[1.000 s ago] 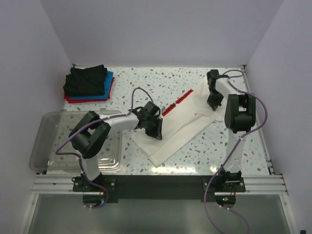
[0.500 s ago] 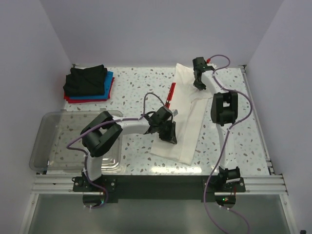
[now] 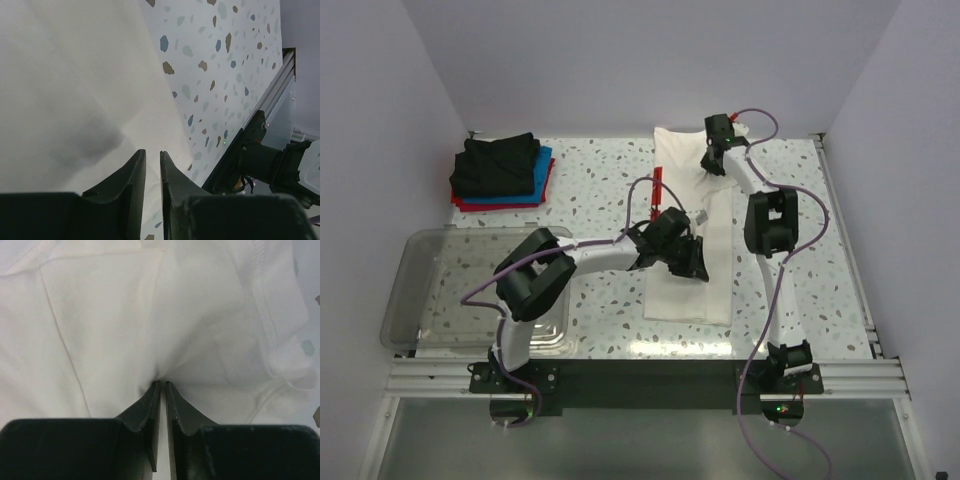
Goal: Fold and stack the t-shirts
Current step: Fold the tshirt
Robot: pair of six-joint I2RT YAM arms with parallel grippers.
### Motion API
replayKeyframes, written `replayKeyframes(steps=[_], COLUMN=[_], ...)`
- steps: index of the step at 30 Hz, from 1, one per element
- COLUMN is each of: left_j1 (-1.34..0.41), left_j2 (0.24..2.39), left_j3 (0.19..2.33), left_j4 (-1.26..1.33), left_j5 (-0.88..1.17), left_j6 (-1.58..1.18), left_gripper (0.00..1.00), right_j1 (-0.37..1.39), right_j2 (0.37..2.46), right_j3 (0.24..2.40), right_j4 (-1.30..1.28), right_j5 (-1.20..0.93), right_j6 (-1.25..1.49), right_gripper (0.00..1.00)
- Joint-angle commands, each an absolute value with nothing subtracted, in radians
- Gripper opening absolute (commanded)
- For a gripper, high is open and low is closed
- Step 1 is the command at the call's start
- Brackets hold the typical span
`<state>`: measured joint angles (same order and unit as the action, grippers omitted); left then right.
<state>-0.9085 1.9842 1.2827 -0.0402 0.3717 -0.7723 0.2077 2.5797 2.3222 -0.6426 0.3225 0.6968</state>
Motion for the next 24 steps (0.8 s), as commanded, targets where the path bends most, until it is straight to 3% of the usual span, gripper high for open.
replayKeyframes(steps=[1, 2, 6, 10, 12, 18, 24], left_j1=[-0.887, -0.864, -0.79, -0.756, -0.758, -0.756, -0.762], left_j2=[1.904, 1.892, 1.775, 1.683, 1.655, 1.562, 1.534], left_j3=[1.345, 1.36, 1.329, 1.281, 1.285, 1.187, 1.077], left_j4=[-0.064, -0.113, -0.199, -0.329, -0.441, -0.514, -0.526], left_j5=[0.342, 0.322, 0.285, 0.247, 0.241, 0.274, 0.299], left_j6=[-0.715, -0.689, -0.637, -0.526, -0.45, -0.362, -0.406], left_gripper=[0.23, 0.23, 0.32, 0.68, 0.75, 0.86, 0.86], right_j1=[0.251, 0.255, 0.293, 0.357, 0.374, 0.425, 0.459], right_j2=[2.501, 2.461, 2.222, 1.994, 1.903, 1.568, 1.267], right_j3=[2.278, 2.249, 2.14, 1.92, 1.821, 1.482, 1.018], right_j4=[-0.588, -0.568, -0.541, -0.575, -0.616, -0.886, -1.002], right_j5=[0.258, 0.264, 0.345, 0.406, 0.407, 0.339, 0.174], right_j6=[0.698, 0.695, 0.635, 0.588, 0.591, 0.641, 0.79], right_gripper=[0.15, 0.26, 0.46, 0.53, 0.55, 0.65, 0.67])
